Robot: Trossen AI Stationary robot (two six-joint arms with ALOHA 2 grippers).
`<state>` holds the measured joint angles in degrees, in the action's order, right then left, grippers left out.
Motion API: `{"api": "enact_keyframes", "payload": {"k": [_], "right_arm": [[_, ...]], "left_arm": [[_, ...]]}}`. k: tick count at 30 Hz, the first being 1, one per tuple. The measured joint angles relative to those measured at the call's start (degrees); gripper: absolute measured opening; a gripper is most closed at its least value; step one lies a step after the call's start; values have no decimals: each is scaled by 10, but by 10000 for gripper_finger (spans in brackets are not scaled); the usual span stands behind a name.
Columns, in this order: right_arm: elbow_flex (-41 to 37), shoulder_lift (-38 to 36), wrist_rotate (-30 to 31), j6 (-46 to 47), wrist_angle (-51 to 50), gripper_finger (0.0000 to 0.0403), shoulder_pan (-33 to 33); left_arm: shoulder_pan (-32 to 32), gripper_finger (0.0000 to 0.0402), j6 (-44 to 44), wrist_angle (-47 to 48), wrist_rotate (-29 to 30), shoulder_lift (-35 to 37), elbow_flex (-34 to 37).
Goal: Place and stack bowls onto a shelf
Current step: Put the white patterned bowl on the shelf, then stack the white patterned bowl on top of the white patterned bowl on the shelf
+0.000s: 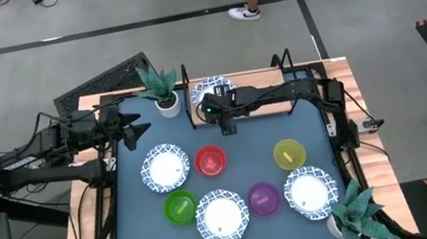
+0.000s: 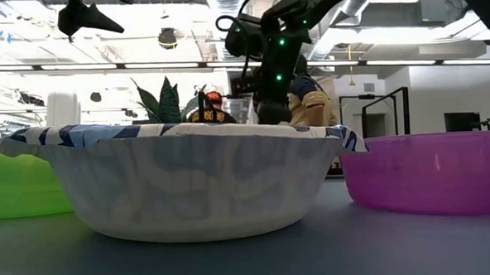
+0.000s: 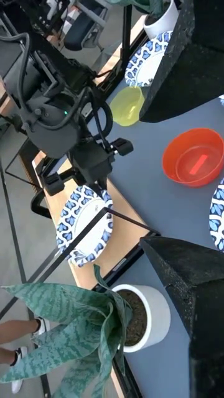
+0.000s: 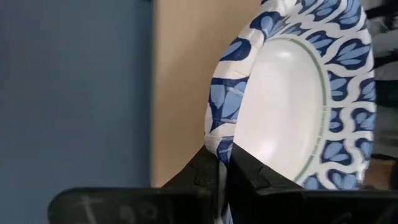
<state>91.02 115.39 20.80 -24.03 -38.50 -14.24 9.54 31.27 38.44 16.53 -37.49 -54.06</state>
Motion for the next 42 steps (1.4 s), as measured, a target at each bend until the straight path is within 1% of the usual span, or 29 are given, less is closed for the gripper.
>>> {"api": "enact_keyframes", "payload": {"k": [4, 8, 13, 18, 21, 26, 28, 30, 32, 34, 36, 40, 42], "right_arm": [[0, -2, -30, 7, 0, 62, -4], [0, -2, -33, 21, -1, 82, -6], [4, -2, -51, 29, -9, 134, -6], [30, -2, -75, 32, -37, 195, -6], [56, -2, -75, 43, -57, 217, -2], [120, -3, -75, 46, -107, 222, 9], [143, -3, -84, 45, -120, 221, 17], [167, -3, -119, 46, -129, 220, 28], [188, -3, -177, 46, -129, 220, 42], [198, -3, -233, 40, -118, 220, 59], [198, -3, -270, 19, -97, 220, 80], [197, 2, -285, -58, -71, 220, 120], [186, 1, -285, -101, -32, 220, 137]], "left_arm": [[0, 300, 0, 0, 0, 0, 0], [0, 300, 0, 0, 0, 0, 0], [0, 300, 0, 0, 0, 0, 0], [0, 300, 0, 4, 0, 0, 0], [0, 300, 0, 10, 0, 0, 0], [0, 300, 0, 11, -1, 0, 0], [0, 300, 0, 11, -1, 0, 0], [0, 300, 0, 11, -1, 0, 0], [0, 300, 0, 11, -1, 0, 0], [0, 300, 0, 11, -1, 0, 0], [0, 300, 0, 11, -1, 0, 0], [0, 300, 0, 12, -1, 0, 0], [0, 300, 0, 12, 0, 0, 0]]}}
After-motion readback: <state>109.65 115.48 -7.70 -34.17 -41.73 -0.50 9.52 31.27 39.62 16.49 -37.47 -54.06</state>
